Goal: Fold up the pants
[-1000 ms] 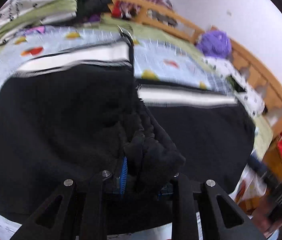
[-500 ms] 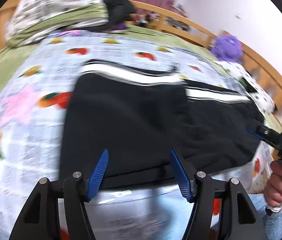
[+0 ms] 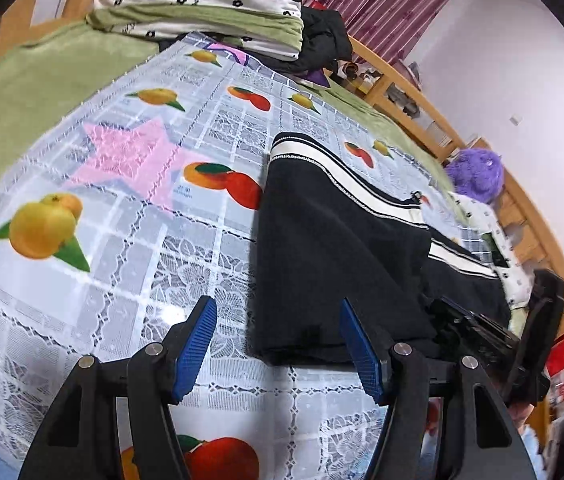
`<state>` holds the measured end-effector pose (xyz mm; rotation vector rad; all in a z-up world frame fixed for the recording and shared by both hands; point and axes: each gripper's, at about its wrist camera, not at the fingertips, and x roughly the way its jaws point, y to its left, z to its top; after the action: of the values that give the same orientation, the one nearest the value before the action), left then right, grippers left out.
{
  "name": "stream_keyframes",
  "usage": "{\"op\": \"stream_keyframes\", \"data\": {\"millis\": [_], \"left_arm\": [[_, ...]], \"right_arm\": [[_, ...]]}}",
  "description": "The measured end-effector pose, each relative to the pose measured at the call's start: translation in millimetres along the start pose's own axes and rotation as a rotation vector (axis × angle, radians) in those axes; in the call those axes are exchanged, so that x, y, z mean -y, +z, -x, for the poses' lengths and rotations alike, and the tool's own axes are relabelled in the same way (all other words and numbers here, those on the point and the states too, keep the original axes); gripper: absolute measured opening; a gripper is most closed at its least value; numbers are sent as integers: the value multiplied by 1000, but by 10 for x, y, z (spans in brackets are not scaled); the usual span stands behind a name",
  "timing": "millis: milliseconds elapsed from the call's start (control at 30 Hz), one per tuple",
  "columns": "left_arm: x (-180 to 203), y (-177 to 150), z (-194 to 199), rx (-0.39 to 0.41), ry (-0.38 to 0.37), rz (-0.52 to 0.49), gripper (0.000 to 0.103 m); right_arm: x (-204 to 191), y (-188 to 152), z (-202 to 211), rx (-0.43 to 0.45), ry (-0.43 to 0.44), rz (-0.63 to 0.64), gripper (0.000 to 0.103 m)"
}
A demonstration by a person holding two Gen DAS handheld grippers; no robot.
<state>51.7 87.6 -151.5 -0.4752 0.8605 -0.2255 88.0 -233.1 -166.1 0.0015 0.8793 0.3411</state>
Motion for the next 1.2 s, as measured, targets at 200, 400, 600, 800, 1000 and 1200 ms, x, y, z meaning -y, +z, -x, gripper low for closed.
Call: {"op": "stream_keyframes", "data": {"millis": [200, 400, 600, 800, 1000, 1200], "left_arm": [[-71, 7, -18, -5, -43, 17, 62], [-52, 1, -17, -12, -43, -28, 62], [-102, 45, -59, -12, -35, -28, 62], [-83, 50, -75, -6, 7, -55, 62], [26, 93, -117, -28, -24, -54, 62], [355, 93, -138, -20, -62, -112, 62]], "right_arm": [[290, -192, 367, 33, 21, -144, 7], [153, -232, 275, -35, -16, -65, 13], [358, 154, 56, -6, 22, -140, 61], [462, 287, -592, -108, -21, -239, 40], [708, 294, -302, -10, 95, -331, 14], [884, 193, -283, -46, 13, -311, 15]]}}
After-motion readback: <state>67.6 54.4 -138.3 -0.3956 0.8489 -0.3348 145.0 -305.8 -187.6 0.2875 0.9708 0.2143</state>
